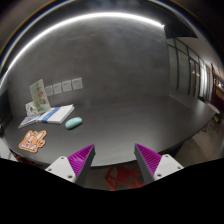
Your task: Arrange mouse
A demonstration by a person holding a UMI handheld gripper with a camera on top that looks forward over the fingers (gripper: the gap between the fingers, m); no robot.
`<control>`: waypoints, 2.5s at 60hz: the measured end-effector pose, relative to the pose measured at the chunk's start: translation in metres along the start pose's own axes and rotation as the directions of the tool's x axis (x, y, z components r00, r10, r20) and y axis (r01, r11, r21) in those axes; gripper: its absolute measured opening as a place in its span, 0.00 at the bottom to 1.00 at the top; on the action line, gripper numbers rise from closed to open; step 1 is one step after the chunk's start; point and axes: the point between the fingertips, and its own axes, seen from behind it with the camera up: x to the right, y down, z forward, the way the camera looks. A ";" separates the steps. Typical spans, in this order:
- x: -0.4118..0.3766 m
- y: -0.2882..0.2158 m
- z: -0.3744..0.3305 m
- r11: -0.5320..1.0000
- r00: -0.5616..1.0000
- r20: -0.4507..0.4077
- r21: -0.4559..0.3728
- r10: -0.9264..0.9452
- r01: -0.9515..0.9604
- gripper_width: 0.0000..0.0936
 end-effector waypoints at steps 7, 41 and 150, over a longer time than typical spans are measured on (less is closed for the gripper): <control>-0.018 0.000 0.009 1.000 0.999 0.051 -0.006 0.001 -0.001 0.89; -0.210 0.009 0.211 0.980 0.978 0.200 -0.176 -0.057 0.093 0.91; -0.526 0.086 0.149 0.980 0.975 0.177 -0.118 -0.135 0.157 0.59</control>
